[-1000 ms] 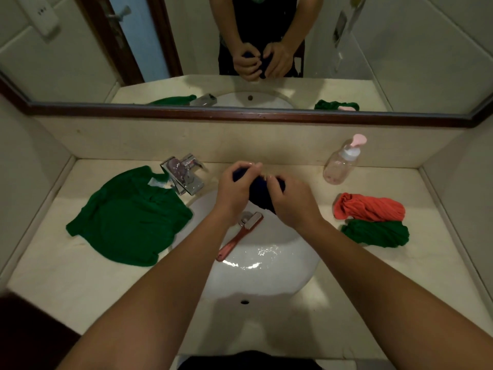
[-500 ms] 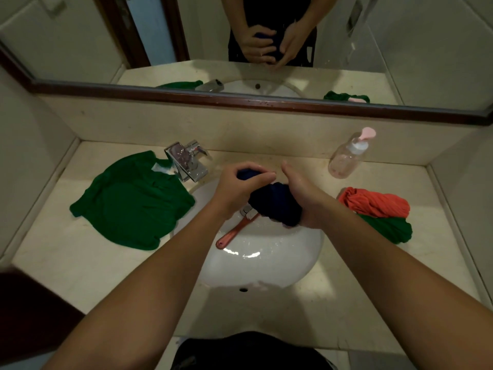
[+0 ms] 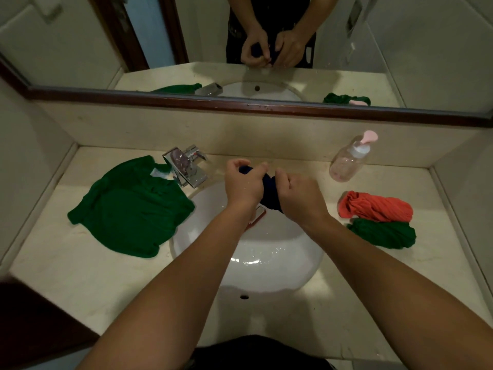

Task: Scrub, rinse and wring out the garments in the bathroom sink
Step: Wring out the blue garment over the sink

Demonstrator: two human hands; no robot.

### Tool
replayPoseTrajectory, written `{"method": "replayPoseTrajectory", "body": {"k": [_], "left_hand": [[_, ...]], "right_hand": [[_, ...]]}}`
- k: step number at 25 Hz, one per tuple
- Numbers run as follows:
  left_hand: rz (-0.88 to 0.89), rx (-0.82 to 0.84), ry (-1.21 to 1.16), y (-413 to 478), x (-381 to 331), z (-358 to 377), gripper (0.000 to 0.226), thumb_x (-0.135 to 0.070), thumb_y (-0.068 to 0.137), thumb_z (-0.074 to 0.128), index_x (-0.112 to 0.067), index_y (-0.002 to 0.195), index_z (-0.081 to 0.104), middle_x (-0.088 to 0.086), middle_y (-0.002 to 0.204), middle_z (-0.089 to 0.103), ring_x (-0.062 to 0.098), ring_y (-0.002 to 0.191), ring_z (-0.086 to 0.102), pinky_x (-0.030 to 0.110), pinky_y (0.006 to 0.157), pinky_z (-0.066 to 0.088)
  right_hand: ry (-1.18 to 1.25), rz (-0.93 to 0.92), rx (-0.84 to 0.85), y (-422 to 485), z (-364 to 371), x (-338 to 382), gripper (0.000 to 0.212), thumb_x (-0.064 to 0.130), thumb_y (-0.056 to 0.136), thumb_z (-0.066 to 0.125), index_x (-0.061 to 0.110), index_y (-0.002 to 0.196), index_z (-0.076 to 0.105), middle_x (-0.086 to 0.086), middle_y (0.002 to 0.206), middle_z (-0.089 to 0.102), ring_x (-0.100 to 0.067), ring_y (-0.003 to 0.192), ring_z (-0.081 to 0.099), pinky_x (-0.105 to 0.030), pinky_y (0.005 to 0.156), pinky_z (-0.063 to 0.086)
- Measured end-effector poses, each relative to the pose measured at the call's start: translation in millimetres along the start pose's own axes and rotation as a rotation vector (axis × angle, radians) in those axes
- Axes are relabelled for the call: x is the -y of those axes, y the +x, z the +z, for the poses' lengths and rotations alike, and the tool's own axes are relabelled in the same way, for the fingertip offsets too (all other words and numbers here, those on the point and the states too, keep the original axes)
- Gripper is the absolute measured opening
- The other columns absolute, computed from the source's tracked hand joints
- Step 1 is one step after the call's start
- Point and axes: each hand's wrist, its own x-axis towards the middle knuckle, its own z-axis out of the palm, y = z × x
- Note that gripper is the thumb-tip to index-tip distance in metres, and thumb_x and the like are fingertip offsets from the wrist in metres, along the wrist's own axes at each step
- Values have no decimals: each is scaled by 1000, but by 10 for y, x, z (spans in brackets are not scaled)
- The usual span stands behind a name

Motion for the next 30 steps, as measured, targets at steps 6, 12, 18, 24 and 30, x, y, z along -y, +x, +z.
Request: {"method": "replayPoseTrajectory", "body": {"k": [6,12,18,24,30], "left_hand": [[-143,-105,-55,135,-115,188,25,-8,86,61,-24,103,51,3,107,61,22,90,61,41,79,59],[-101,-99,5,176,-156,259,12,-13,89,64,-19,99,60,2,101,63,21,88,61,32,65,52],[75,314,19,261,-154,-58,17,-32,84,81,-21,78,69,8,86,70,27,83,68,44,78,58],[189,295,165,134,-129,-200,46,-59,94,58,-16,91,73,3,97,75,19,93,71,34,86,56],[89,829,-19,242,-104,-592,59,-17,82,68,-19,139,52,4,141,60,23,128,58,37,103,51]], "right_hand": [[-227,-374,-134,228,-32,-143,38,21,101,39,4,76,62,-13,56,58,-34,43,50,-35,48,39],[-308,-461,-126,387,-41,-272,38,23,103,37,9,80,64,-8,59,60,-31,44,53,-41,44,50],[348,124,61,100,-158,-70,31,40,108,38,27,104,66,0,90,67,-20,74,68,-35,55,57],[512,274,167,-224,-69,160,42,63,92,63,38,125,67,7,104,71,-14,83,72,-32,49,59],[936,482,347,-285,-177,39,41,56,97,57,22,116,71,-17,94,76,-30,68,67,-27,42,40]]}}
